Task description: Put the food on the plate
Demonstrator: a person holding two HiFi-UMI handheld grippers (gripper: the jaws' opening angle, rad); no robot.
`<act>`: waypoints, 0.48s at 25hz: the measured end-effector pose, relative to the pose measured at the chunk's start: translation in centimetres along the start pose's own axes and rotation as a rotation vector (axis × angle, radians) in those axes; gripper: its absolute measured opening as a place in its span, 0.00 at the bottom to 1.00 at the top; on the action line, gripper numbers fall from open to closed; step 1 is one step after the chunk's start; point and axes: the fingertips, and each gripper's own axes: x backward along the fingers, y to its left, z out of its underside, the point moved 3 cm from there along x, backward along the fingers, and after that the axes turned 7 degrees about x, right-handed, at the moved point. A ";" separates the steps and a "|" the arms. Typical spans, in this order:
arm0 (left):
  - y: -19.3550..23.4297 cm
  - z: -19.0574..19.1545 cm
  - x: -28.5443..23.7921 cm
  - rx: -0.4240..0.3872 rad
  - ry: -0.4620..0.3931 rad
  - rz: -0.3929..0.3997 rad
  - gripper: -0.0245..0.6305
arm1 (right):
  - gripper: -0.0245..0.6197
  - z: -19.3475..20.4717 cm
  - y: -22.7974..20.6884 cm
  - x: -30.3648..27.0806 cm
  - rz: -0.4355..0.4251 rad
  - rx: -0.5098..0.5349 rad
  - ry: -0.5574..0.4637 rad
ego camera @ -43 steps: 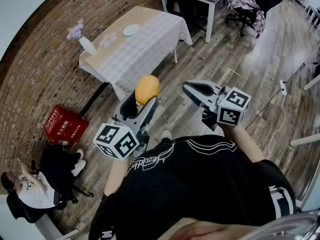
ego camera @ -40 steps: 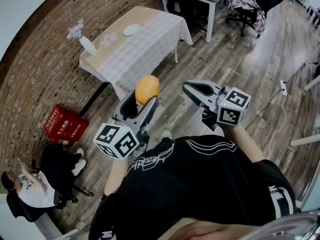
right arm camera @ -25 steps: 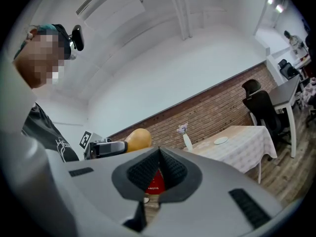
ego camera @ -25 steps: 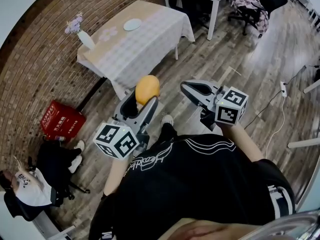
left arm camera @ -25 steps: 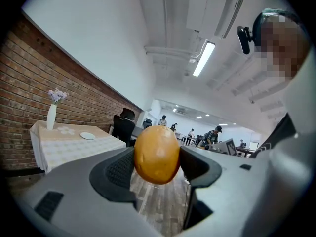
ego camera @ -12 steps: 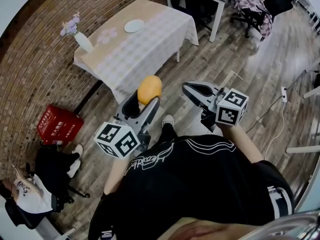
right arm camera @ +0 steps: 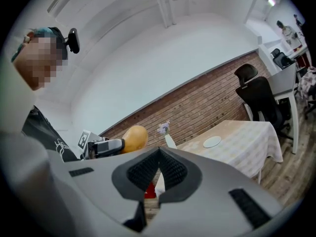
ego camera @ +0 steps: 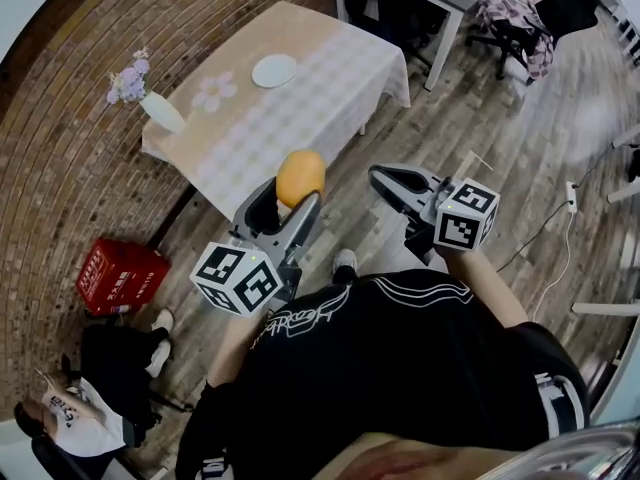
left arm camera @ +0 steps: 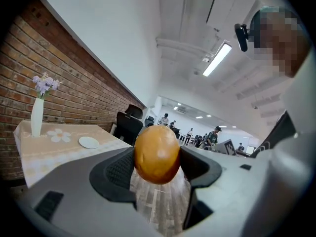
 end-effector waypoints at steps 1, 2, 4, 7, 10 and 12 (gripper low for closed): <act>1.1 -0.6 -0.9 0.001 0.006 0.002 0.48 | 0.03 -0.4 -1.0 -0.9 0.007 -0.004 0.001; 2.2 -1.3 -1.7 0.003 0.012 0.005 0.48 | 0.03 -0.8 -2.0 -1.9 0.014 -0.008 0.000; 4.2 -2.6 -3.5 0.005 0.024 0.014 0.48 | 0.03 -1.6 -4.0 -3.7 0.028 -0.015 -0.001; 7.1 -4.4 -6.0 -0.003 0.038 0.025 0.48 | 0.03 -2.5 -6.9 -6.1 0.055 -0.024 -0.001; 9.7 -5.8 -7.8 -0.009 0.044 0.033 0.48 | 0.03 -3.1 -9.1 -8.2 0.076 -0.028 -0.002; 11.0 -6.5 -8.7 -0.013 0.045 0.042 0.48 | 0.03 -3.6 -10.2 -9.3 0.087 -0.023 -0.006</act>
